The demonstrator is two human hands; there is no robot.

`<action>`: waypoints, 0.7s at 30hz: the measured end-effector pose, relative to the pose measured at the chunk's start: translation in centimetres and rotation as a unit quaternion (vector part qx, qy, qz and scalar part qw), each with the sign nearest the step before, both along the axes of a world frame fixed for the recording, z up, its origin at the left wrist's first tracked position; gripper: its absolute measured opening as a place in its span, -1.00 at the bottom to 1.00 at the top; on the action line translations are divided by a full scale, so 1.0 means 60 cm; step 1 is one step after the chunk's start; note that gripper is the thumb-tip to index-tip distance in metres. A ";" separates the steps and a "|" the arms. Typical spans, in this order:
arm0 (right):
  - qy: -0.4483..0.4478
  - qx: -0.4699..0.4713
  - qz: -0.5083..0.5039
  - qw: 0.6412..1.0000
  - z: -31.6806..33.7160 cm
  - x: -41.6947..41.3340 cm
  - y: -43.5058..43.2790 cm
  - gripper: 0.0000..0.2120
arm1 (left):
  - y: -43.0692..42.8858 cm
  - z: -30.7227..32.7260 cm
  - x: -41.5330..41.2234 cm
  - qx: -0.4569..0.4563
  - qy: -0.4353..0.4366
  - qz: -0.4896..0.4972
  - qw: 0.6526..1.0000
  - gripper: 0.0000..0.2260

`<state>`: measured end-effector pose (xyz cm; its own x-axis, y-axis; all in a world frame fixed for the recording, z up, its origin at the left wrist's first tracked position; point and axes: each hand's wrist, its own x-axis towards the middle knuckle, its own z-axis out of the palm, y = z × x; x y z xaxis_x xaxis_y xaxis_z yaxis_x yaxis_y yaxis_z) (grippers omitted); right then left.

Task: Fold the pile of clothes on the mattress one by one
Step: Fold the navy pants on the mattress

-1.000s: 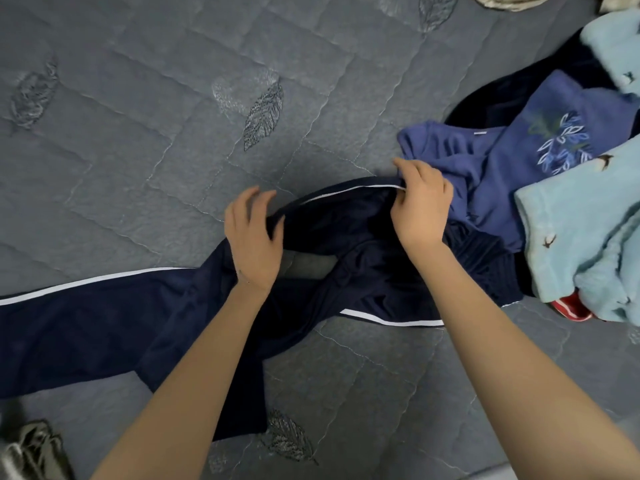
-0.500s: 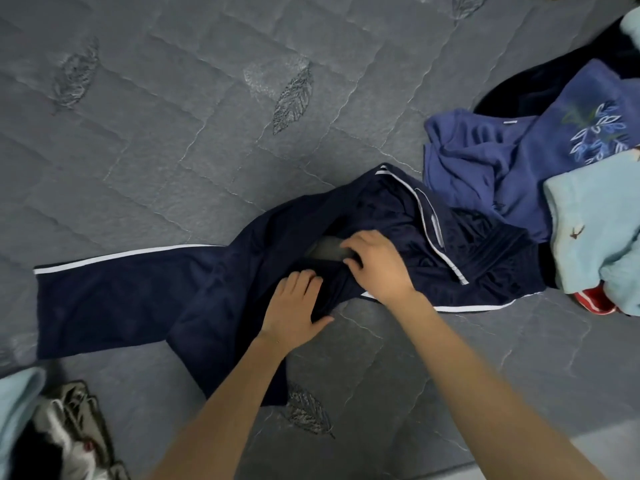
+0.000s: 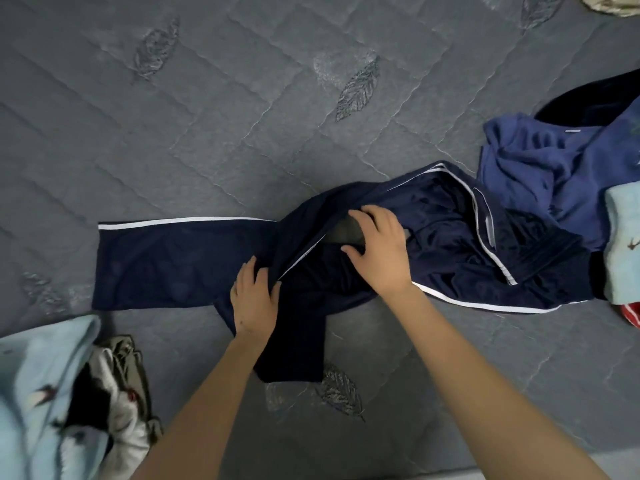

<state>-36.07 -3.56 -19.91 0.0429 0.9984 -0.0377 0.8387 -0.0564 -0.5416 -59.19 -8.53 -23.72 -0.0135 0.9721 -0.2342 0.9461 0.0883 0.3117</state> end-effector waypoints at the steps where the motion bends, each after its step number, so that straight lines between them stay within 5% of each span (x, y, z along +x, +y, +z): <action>1: -0.003 0.018 -0.007 1.000 0.003 -0.003 0.000 -0.45 | 0.000 -0.001 -0.004 0.011 -0.030 -0.007 0.999 -0.74; 7: 0.015 -0.007 0.090 0.996 0.007 -0.029 -0.007 -0.38 | -0.052 0.048 0.059 0.078 -0.119 -0.254 0.957 -0.92; 12: -0.108 -0.156 0.181 0.965 0.001 -0.041 -0.018 -0.21 | -0.102 0.045 0.119 0.076 -0.151 -0.403 0.899 -0.84; 15: -0.166 -0.250 0.150 0.942 -0.014 -0.019 -0.047 -0.14 | -0.094 0.047 0.110 0.045 -0.194 -0.374 0.906 -0.69; 17: -0.181 -0.232 0.106 0.950 -0.021 0.000 -0.071 -0.19 | -0.074 0.044 0.085 0.055 -0.206 -0.296 0.931 -0.69; 21: -0.200 -0.203 -0.007 0.958 -0.026 0.024 -0.106 -0.27 | -0.033 0.011 0.002 0.084 -0.120 -0.184 0.972 -0.69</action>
